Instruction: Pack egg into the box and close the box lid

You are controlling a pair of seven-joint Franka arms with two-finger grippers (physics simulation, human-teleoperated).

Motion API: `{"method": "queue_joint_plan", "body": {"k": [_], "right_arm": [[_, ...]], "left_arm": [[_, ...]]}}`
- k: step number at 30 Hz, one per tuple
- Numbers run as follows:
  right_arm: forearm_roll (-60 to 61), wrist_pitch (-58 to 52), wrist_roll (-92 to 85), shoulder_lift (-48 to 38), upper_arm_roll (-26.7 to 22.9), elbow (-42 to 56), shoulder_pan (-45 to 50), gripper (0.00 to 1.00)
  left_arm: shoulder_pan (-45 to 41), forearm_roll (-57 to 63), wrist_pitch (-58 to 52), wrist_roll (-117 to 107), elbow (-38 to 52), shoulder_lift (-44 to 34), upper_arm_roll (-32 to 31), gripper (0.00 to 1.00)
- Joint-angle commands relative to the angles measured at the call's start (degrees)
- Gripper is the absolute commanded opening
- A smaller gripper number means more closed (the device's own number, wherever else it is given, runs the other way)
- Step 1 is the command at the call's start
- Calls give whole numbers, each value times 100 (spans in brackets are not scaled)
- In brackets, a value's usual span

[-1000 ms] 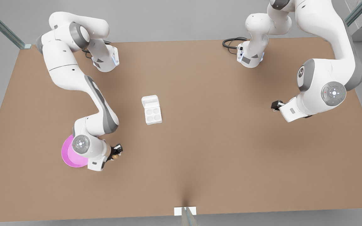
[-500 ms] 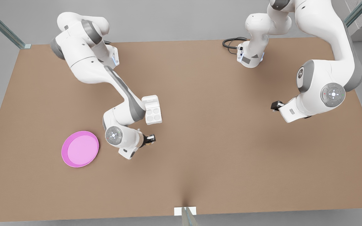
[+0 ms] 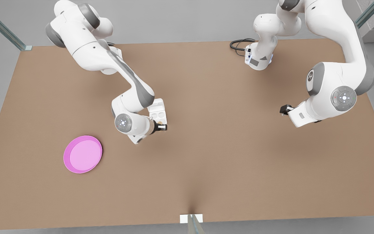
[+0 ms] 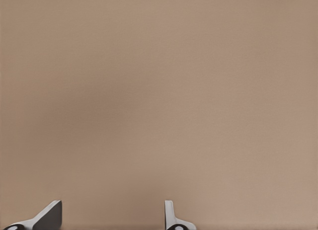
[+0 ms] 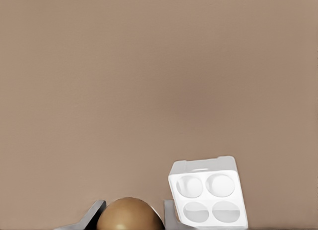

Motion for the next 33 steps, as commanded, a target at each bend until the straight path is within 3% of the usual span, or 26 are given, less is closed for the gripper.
{"method": "queue_joint_plan", "body": {"k": [1, 18, 33], "right_arm": [[-16, 270, 1652, -199, 13, -256, -9, 43], [-16, 1008, 1819, -893, 312, -1751, -9, 43], [-86, 1887, 1696, -762, 295, -2164, -212, 45]], "left_arm": [[0, 6, 6, 2, -3, -6, 0, 100], [0, 6, 6, 2, 5, 29, 0, 100], [0, 6, 14, 2, 5, 38, 0, 100]]}}
